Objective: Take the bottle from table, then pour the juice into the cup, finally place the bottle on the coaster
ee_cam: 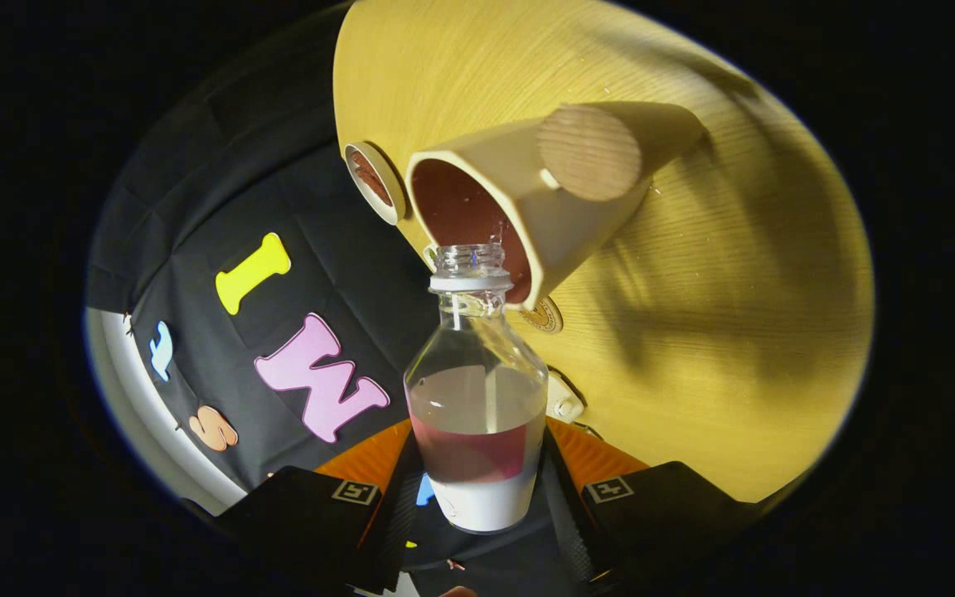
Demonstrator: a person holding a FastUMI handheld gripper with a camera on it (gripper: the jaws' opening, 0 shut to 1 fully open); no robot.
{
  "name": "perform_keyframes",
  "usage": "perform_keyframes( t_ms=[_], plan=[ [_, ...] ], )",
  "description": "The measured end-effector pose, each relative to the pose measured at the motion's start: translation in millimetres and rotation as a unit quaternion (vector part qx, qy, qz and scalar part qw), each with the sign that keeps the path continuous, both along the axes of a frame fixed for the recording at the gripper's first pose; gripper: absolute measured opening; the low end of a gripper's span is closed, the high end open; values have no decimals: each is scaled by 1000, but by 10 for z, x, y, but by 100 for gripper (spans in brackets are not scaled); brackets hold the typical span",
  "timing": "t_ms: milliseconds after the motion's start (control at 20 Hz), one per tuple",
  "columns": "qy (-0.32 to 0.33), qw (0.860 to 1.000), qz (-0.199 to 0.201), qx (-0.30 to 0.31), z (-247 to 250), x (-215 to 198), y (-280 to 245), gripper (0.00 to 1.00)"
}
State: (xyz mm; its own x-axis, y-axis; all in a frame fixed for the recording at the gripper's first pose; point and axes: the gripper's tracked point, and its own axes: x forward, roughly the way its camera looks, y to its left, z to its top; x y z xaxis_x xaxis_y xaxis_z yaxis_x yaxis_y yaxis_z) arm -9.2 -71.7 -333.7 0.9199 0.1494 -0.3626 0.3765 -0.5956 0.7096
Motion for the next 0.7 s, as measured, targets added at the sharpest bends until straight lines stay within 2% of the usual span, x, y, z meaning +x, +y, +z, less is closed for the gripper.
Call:
perform_keyframes(
  t_ms=[200,700],
  plan=[
    [8,1000,2,26,54,-3,38,75],
    [-21,991,-101,89,360,173,-244,75]
  ],
)
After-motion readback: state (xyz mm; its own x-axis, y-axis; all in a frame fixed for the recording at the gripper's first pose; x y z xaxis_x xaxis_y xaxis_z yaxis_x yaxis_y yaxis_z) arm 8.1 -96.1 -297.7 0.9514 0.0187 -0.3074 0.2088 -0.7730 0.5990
